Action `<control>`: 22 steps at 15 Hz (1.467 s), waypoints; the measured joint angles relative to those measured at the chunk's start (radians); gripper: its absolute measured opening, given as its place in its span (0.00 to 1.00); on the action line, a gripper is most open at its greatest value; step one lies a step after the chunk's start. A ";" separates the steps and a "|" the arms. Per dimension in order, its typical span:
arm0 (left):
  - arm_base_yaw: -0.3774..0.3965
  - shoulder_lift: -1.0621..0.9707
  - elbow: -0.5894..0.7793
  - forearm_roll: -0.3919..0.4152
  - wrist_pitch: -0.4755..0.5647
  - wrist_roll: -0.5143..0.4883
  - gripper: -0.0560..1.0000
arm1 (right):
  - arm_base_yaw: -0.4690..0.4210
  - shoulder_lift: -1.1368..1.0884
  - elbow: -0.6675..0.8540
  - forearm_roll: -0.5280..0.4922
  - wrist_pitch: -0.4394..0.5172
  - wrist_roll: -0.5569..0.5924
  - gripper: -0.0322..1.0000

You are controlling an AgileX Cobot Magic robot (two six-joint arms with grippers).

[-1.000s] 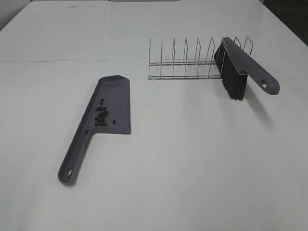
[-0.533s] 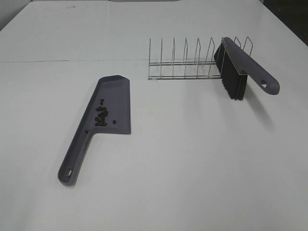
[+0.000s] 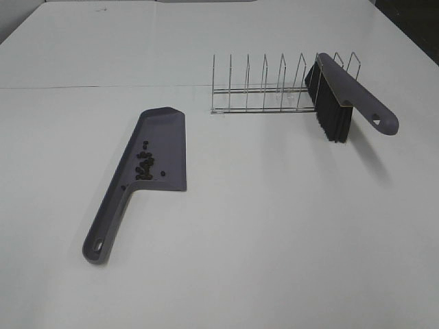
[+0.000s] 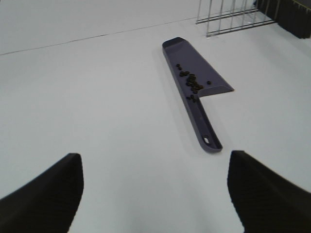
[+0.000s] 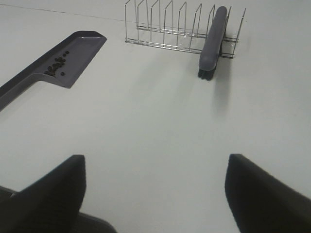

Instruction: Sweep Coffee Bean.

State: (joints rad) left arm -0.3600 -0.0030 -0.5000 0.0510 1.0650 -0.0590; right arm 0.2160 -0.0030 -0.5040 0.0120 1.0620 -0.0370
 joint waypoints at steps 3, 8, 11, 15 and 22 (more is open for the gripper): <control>0.311 0.000 0.000 0.000 0.000 0.002 0.76 | -0.147 0.000 0.000 0.000 0.000 0.000 0.68; 0.384 0.000 0.000 0.000 0.000 0.003 0.76 | -0.200 -0.002 0.000 0.000 0.000 0.001 0.68; 0.354 0.000 0.000 0.001 0.000 0.004 0.76 | -0.200 -0.002 0.000 0.000 0.000 0.002 0.68; 0.352 0.000 0.000 0.001 0.000 0.006 0.76 | -0.200 -0.002 0.000 0.000 0.000 0.002 0.68; 0.352 0.000 0.000 0.001 0.000 0.007 0.76 | -0.200 -0.002 0.000 0.000 0.000 0.002 0.68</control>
State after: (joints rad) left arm -0.0080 -0.0030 -0.5000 0.0520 1.0650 -0.0520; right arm 0.0160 -0.0050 -0.5040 0.0120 1.0620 -0.0350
